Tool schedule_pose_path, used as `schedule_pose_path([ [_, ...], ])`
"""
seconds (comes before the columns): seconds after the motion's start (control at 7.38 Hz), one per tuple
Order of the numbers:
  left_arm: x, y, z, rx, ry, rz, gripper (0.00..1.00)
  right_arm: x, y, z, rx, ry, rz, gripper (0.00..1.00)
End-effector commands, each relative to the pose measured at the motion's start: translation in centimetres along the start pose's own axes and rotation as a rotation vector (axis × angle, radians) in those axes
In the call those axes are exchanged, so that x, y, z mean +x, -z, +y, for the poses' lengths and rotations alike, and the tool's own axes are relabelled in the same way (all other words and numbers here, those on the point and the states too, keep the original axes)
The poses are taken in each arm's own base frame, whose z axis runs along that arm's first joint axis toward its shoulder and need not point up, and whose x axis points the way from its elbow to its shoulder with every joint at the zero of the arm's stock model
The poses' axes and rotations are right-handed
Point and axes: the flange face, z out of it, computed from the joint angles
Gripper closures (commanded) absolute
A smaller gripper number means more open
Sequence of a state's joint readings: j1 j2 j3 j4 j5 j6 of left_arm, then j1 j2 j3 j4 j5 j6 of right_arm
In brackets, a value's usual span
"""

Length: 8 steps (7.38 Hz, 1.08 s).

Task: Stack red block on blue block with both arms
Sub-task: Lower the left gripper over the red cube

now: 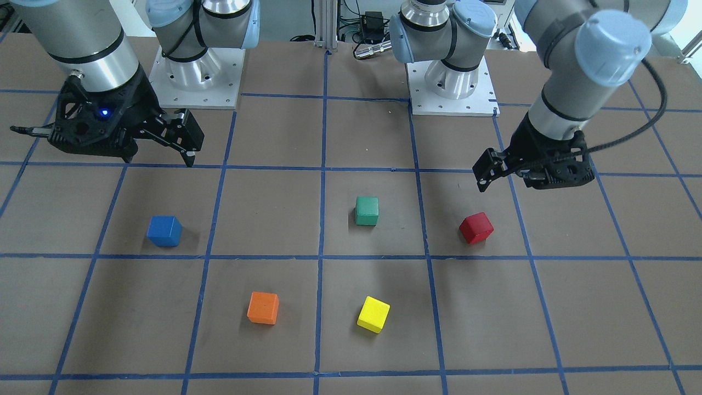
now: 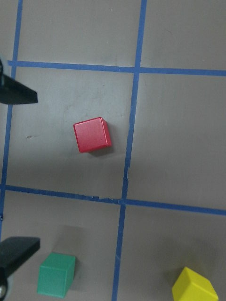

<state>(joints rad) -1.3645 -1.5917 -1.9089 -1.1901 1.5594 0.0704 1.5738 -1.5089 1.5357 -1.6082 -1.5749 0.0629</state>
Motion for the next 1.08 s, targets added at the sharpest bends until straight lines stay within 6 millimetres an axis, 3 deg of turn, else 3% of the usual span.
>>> schedule_pose_path([
  [0.0,-0.6,-7.8,1.2,-0.004,0.008,-0.001,0.0,0.0,-0.1,0.0,-0.003,0.0,0.001,0.0],
  [0.27,-0.7,-11.9,0.9,-0.073,0.014,0.003,0.0,0.0,-0.2,0.0,-0.003,0.0,0.001,0.0],
  [0.81,-1.1,-16.1,0.2,-0.124,0.021,-0.01,0.01,0.0,-0.2,0.0,-0.003,0.0,0.002,0.0],
  [0.95,-1.1,-16.6,0.1,-0.133,0.01,-0.007,0.3,0.0,-0.3,-0.1,-0.004,0.0,0.002,0.0],
])
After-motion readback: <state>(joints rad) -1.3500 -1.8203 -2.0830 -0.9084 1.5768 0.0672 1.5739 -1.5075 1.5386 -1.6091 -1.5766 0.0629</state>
